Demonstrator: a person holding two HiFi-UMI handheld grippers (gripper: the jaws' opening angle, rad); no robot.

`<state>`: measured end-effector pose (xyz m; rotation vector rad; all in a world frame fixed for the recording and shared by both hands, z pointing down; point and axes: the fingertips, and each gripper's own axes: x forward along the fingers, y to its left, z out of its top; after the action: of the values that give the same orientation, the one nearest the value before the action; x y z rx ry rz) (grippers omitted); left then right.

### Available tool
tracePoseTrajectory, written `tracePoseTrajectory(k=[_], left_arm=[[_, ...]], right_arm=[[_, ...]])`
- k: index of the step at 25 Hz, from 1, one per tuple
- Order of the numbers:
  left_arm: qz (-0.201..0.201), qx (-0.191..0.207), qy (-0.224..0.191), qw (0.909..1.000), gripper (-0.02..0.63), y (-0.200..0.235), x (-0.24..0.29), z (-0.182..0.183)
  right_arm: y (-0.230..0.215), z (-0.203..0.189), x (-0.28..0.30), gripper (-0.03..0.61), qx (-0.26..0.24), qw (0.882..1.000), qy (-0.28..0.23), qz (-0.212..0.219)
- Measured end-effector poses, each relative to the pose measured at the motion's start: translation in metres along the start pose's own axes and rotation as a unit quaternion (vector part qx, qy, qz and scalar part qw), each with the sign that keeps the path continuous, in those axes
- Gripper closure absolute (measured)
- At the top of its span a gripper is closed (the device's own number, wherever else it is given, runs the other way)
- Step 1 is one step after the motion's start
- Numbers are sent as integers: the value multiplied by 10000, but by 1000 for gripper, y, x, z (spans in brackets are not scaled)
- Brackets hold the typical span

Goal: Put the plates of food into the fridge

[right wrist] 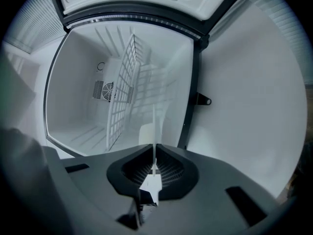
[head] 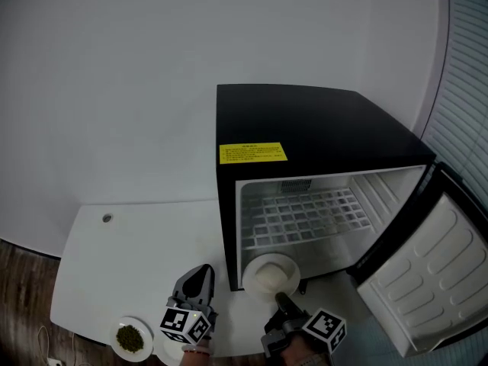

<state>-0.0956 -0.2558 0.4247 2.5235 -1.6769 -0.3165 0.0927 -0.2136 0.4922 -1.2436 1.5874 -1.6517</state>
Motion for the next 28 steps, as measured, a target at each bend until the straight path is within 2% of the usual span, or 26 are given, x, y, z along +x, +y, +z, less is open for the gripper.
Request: tracePoseTrajectory(k=[5,14,28], left_arm=[[30,33,4,10000,604,0,12,-4],[65,6,30,10000,604,-1,24,-14],[189,38,68,9998,604,-4,29,-15]], right_arm=[[-4,7,26,560,-164,9998,46,-73],[-11,18,56,560,-123,9998,-58,-114],[-23,22,75,561,321,9993,-71,-149]])
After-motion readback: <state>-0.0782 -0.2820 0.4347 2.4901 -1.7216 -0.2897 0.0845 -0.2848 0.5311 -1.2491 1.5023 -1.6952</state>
